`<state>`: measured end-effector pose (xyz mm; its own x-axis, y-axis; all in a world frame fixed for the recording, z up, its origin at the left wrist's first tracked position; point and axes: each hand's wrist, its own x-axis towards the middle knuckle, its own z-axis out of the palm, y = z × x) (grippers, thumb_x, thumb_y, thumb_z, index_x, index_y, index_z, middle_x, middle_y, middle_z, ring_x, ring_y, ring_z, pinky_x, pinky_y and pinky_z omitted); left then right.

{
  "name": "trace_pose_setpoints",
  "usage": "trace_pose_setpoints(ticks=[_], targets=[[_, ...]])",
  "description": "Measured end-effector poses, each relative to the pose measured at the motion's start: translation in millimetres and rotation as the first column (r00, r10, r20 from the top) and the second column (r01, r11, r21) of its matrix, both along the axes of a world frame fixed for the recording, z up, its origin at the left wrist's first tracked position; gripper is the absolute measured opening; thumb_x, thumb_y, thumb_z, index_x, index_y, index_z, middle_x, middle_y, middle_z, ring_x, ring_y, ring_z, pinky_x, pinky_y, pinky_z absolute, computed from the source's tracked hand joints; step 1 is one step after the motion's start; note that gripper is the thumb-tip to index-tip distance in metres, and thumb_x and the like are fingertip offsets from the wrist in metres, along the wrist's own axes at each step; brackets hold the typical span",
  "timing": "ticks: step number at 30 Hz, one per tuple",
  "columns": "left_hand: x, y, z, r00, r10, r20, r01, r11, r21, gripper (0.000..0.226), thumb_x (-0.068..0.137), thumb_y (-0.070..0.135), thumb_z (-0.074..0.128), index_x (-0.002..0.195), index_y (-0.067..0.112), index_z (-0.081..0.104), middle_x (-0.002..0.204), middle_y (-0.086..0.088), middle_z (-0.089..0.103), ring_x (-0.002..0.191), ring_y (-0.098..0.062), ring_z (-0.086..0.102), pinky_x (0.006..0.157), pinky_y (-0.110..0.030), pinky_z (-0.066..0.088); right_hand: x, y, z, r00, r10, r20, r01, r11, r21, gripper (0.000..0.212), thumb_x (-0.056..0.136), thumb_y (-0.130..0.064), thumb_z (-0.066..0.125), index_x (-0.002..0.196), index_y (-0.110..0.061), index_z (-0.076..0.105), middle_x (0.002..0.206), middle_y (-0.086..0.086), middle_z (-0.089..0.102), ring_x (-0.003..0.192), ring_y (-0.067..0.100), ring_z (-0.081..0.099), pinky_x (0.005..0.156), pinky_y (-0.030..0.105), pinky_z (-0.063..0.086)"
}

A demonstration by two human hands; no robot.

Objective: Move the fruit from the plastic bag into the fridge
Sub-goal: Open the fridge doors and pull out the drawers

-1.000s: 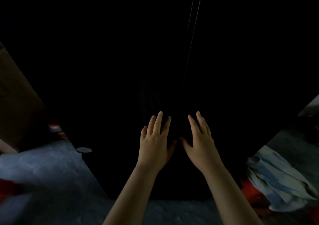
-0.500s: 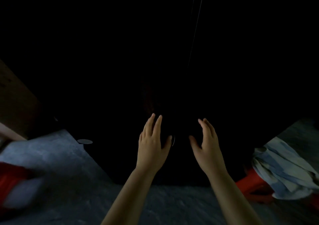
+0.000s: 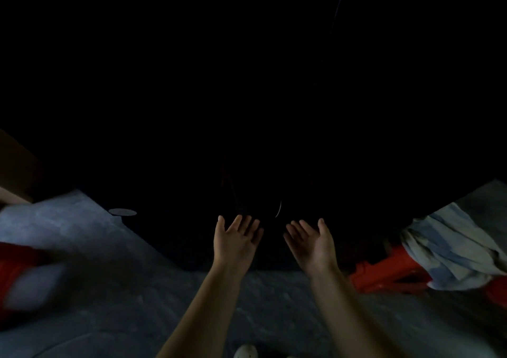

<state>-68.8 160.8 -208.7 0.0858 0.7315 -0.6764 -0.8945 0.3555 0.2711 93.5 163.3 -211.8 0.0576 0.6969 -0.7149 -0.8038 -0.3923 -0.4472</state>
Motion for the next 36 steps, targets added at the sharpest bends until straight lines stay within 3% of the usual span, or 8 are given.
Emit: trace_pose_setpoints(ticks=[10, 14, 20, 24, 28, 30, 32, 36], targets=[[2, 17, -25, 0.977, 0.087, 0.194, -0.069, 0.993, -0.099, 0.072, 0.096, 0.055, 0.022, 0.145, 0.004, 0.027, 0.151, -0.019, 0.028, 0.142, -0.03, 0.022, 0.117, -0.041, 0.012, -19, 17, -23, 0.998, -0.036, -0.053, 0.036, 0.999, -0.003, 0.068, 0.098, -0.051, 0.028, 0.148, -0.006, 0.022, 0.151, 0.017, 0.03, 0.139, 0.029, 0.031, 0.112, 0.043, 0.028], [4, 20, -38, 0.976, 0.078, 0.205, -0.066, 0.996, -0.062, 0.069, 0.096, 0.056, 0.024, 0.144, 0.008, 0.031, 0.15, -0.018, 0.032, 0.141, -0.03, 0.026, 0.116, -0.041, 0.015, -23, 16, -30, 0.998, -0.04, -0.054, 0.042, 0.998, 0.043, 0.07, 0.095, -0.048, 0.04, 0.148, -0.008, 0.02, 0.15, 0.016, 0.032, 0.136, 0.028, 0.036, 0.111, 0.042, 0.031], [9, 19, -45, 0.995, 0.028, 0.093, -0.032, 0.998, 0.049, 0.089, 0.085, 0.07, 0.039, 0.15, 0.012, 0.017, 0.153, -0.014, 0.027, 0.141, -0.029, 0.026, 0.116, -0.041, 0.02, -28, 22, -36, 0.997, -0.073, -0.006, 0.073, 0.989, 0.13, 0.105, 0.067, -0.051, 0.068, 0.15, -0.017, 0.016, 0.155, 0.011, 0.021, 0.138, 0.026, 0.032, 0.11, 0.04, 0.032], [11, 27, -49, 0.995, 0.058, 0.076, -0.062, 0.997, 0.049, 0.094, 0.083, 0.069, 0.043, 0.151, 0.012, 0.01, 0.154, -0.014, 0.023, 0.141, -0.029, 0.025, 0.116, -0.041, 0.021, -29, 28, -38, 0.994, -0.111, 0.012, 0.108, 0.982, 0.152, 0.151, 0.022, -0.056, 0.091, 0.149, -0.015, 0.021, 0.152, 0.008, 0.026, 0.137, 0.024, 0.032, 0.111, 0.041, 0.031], [8, 34, -52, 1.0, -0.002, 0.014, 0.001, 0.997, 0.071, 0.096, 0.082, 0.07, 0.045, 0.15, 0.009, 0.016, 0.15, -0.013, 0.032, 0.14, -0.026, 0.028, 0.111, -0.035, 0.028, -26, 32, -42, 0.992, -0.121, 0.02, 0.117, 0.984, 0.134, 0.127, 0.012, -0.053, 0.092, 0.124, -0.012, 0.05, 0.11, 0.003, 0.053, 0.099, 0.015, 0.054, 0.102, 0.038, 0.042], [8, 35, -48, 0.999, -0.019, -0.035, 0.021, 0.998, 0.06, 0.093, 0.082, 0.068, 0.046, 0.149, 0.009, 0.018, 0.149, -0.012, 0.033, 0.138, -0.025, 0.033, 0.112, -0.035, 0.029, -23, 32, -45, 0.996, -0.092, 0.012, 0.089, 0.986, 0.141, 0.103, 0.021, -0.054, 0.092, 0.109, -0.014, 0.057, 0.117, 0.003, 0.056, 0.11, 0.016, 0.055, 0.095, 0.036, 0.046], [10, 34, -43, 0.997, -0.028, -0.071, 0.032, 0.998, 0.062, 0.092, 0.083, 0.068, 0.046, 0.148, 0.009, 0.02, 0.145, -0.011, 0.039, 0.133, -0.024, 0.039, 0.112, -0.036, 0.03, -19, 31, -49, 0.999, -0.051, 0.013, 0.049, 0.991, 0.128, 0.094, 0.035, -0.055, 0.09, 0.113, -0.014, 0.059, 0.139, 0.01, 0.047, 0.131, 0.023, 0.044, 0.091, 0.033, 0.048], [14, 31, -38, 0.991, -0.043, -0.124, 0.051, 0.997, 0.059, 0.087, 0.086, 0.066, 0.043, 0.147, 0.008, 0.022, 0.149, -0.013, 0.034, 0.135, -0.025, 0.036, 0.114, -0.036, 0.028, -15, 32, -47, 0.998, -0.024, 0.065, 0.017, 0.994, 0.107, 0.102, 0.039, -0.061, 0.087, 0.124, -0.014, 0.058, 0.129, 0.006, 0.056, 0.118, 0.018, 0.055, 0.089, 0.03, 0.05]])
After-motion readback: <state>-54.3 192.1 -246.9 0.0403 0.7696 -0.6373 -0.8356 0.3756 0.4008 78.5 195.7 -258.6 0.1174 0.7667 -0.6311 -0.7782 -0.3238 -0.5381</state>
